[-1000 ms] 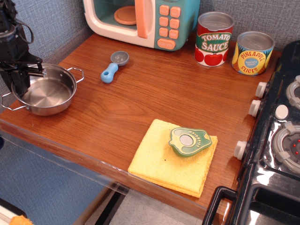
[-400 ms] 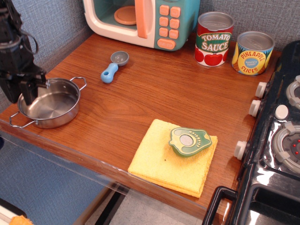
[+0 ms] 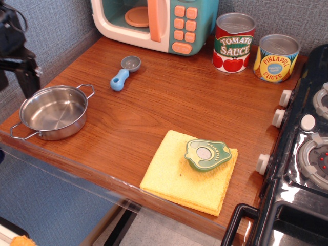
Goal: PLACE THE PAN AT THE LEFT CORNER OF THE TABLE
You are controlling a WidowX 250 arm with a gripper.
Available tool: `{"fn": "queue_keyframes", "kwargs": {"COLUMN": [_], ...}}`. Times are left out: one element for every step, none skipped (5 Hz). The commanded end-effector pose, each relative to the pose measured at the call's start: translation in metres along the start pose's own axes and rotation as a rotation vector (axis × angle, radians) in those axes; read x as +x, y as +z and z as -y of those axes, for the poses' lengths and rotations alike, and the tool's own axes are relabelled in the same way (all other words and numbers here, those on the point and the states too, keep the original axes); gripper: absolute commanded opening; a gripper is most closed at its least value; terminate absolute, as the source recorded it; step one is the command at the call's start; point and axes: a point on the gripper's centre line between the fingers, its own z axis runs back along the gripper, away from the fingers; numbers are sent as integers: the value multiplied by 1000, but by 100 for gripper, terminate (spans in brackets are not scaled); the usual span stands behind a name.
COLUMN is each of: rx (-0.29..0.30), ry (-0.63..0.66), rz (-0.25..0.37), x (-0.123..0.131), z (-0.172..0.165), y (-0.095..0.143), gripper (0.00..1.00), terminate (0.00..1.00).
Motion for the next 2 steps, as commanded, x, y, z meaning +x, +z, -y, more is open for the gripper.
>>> {"fn": "queue_keyframes", "kwargs": {"rx": [85, 85], "ry": [-78, -78], "rz": [75, 75], "x": [-1, -1], "z": [1, 1], "y": [21, 21], "gripper": [100, 100], "terminate": [0, 100]}}
